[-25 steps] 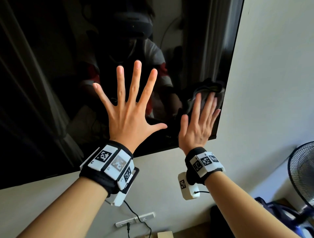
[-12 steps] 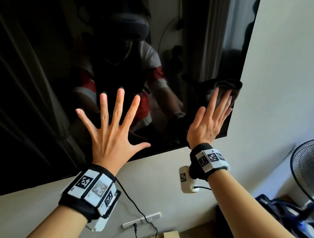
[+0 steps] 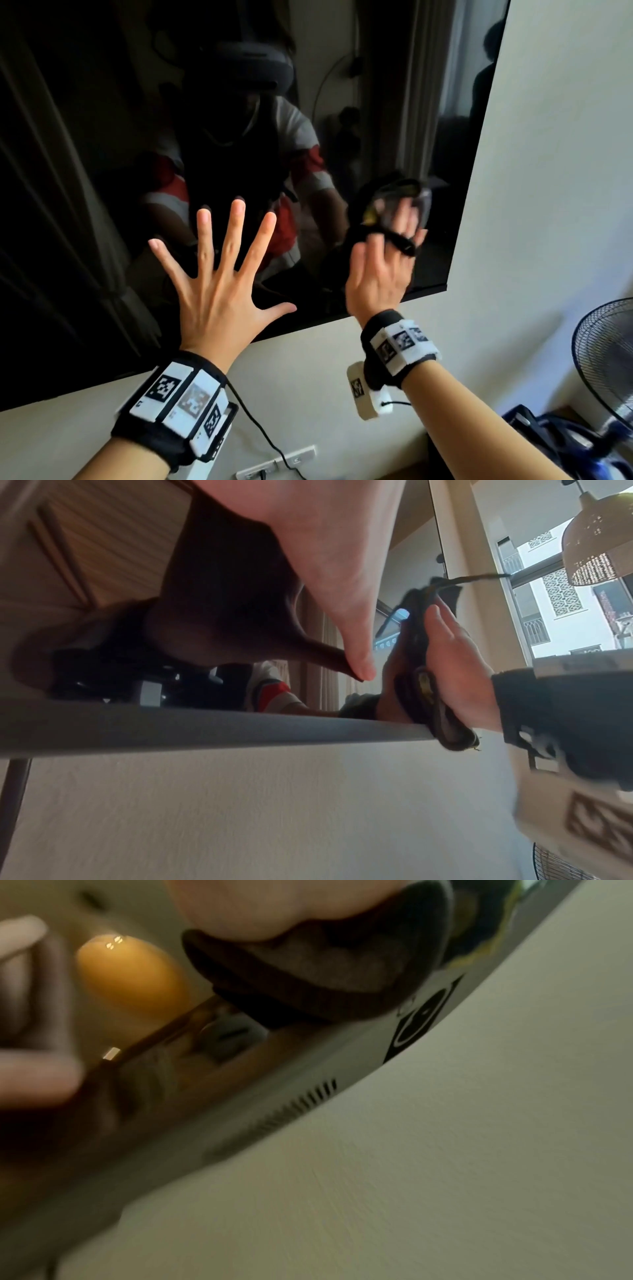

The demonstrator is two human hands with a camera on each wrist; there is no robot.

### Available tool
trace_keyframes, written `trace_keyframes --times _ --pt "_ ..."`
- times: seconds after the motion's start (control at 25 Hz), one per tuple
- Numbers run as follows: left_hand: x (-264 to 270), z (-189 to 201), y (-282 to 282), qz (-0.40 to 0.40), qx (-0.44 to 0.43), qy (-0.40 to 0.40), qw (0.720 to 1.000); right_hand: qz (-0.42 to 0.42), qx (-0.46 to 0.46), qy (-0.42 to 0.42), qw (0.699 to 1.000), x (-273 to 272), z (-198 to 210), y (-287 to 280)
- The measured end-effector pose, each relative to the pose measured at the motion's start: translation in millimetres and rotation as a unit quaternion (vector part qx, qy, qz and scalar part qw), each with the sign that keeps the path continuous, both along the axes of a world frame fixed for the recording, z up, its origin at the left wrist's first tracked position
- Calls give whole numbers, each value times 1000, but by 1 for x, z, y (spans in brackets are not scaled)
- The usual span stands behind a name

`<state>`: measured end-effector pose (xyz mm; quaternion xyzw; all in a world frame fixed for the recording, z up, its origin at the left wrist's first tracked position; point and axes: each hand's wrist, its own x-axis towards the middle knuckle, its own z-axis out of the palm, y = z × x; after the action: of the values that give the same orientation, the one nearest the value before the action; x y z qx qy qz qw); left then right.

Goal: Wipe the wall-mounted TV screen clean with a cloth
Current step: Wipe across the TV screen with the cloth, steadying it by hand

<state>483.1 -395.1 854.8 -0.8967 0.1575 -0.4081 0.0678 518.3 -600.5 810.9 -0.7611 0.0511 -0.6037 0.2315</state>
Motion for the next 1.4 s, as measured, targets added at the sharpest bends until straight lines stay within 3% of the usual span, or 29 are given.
trace_keyframes --times 0.08,0.12,0.24,0.4,0.44,0.56,0.6,0.72,0.76,0.92,0.96,1.12,1.16,1.28,1.32,1.4 --pt "-3 0 -1 -4 -3 0 1000 35 -111 -10 993 -3 -6 0" --pt "-5 1 -3 -7 -5 -3 1000 31 -95 -17 995 1 3 -9" --pt "-7 12 -15 -21 -9 -19 1000 -12 66 -16 998 5 32 -15" --pt "-5 31 -28 -10 -24 -21 999 25 -111 -17 993 -2 19 -10" --pt "-4 33 -29 -4 -25 -17 1000 26 -106 -26 994 1 32 -22" --pt "0 32 -26 4 -19 -4 1000 -4 46 -38 998 3 88 -33" --pt "0 32 -26 5 -17 -3 1000 -6 39 -35 999 2 94 -27" --pt "0 32 -26 3 -14 0 1000 28 -131 -23 991 -5 87 -9" --pt "0 32 -26 3 -13 -1 1000 32 -144 -35 989 -2 102 -16" --pt "0 33 -25 2 -19 3 1000 -10 56 -78 995 7 193 -34" --pt "-1 34 -25 1 -20 5 1000 -15 43 -78 996 6 192 -27" --pt "-3 36 -26 0 -17 11 1000 38 -186 -64 980 -1 155 -9" --pt "-3 36 -27 -1 -20 12 1000 34 -182 -70 980 1 169 -16" --pt "-1 35 -24 -3 -19 11 1000 0 -18 -78 997 4 214 -18" --pt "0 34 -22 -3 -16 11 1000 -1 -18 -79 997 2 213 -10" --pt "0 31 -14 -1 -9 16 1000 21 -133 -85 987 0 187 10"
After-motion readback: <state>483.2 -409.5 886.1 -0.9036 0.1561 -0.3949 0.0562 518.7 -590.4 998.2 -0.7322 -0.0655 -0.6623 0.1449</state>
